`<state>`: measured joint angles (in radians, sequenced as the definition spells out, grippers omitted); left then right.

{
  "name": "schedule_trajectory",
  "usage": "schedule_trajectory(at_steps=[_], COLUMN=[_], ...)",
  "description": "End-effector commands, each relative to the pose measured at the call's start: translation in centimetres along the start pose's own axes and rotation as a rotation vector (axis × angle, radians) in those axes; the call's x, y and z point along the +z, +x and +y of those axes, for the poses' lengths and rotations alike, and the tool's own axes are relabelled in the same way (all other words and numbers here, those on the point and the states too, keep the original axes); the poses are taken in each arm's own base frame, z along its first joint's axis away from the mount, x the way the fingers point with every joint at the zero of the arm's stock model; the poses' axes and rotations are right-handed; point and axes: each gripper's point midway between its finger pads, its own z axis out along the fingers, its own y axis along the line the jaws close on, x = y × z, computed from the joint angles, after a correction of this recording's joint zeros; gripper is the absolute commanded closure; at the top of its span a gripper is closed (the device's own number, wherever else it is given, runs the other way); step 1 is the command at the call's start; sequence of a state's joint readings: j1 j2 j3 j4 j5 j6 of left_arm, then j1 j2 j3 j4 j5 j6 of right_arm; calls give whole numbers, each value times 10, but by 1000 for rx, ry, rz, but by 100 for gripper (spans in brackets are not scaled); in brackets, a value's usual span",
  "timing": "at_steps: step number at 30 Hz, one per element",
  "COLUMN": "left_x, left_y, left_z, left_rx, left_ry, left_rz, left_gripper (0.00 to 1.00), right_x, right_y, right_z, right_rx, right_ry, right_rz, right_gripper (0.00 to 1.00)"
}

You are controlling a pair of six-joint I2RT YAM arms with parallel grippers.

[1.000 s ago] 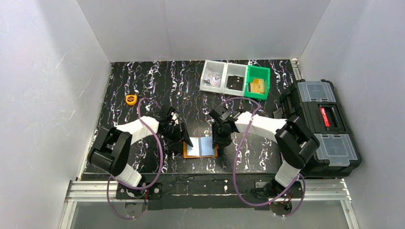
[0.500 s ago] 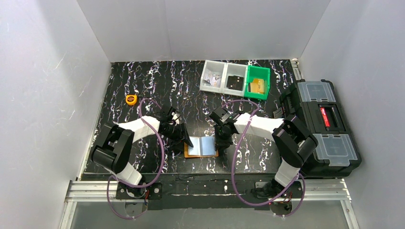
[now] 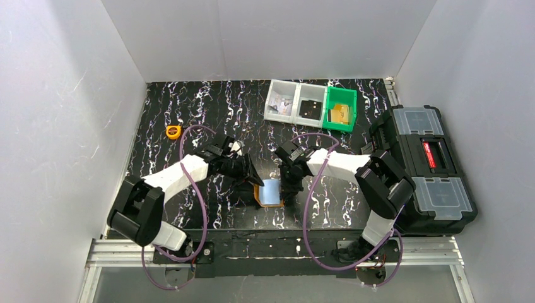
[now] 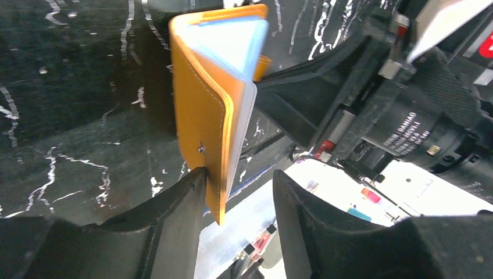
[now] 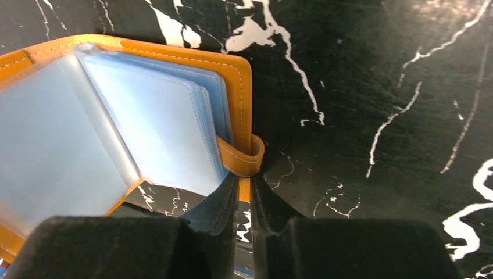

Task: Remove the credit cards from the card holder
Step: Close the card holder at the center of the board.

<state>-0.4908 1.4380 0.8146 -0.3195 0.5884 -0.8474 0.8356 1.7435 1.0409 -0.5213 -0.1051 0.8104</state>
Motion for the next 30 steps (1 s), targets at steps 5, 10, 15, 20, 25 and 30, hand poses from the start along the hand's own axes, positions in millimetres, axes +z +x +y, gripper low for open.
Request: schedule_trajectory(at_steps=[5, 10, 15, 20, 25, 30], left_x=[9, 25, 43, 57, 59, 55], left_y=[0, -4, -7, -8, -8, -9], left_z=[-29, -22, -8, 7, 15, 19], left_rx=[40, 6, -47, -85, -97, -89], left_ry=[27, -24, -86, -154, -203, -244], left_rz=[17, 22, 28, 38, 35, 31], left_gripper=[53, 53, 52, 51, 50, 50], right_x=[8, 5, -4, -10, -18, -33], right_y=[-8, -8, -11, -12, -13, -19], right_z=[23, 26, 26, 27, 24, 20], right_rx=[-10, -12, -12, -10, -9, -19], right_ry=[-88, -106, -122, -141, -131, -98], right_rz=[-2, -13, -46, -61, -78, -123], right_gripper=[81, 81, 81, 81, 80, 78])
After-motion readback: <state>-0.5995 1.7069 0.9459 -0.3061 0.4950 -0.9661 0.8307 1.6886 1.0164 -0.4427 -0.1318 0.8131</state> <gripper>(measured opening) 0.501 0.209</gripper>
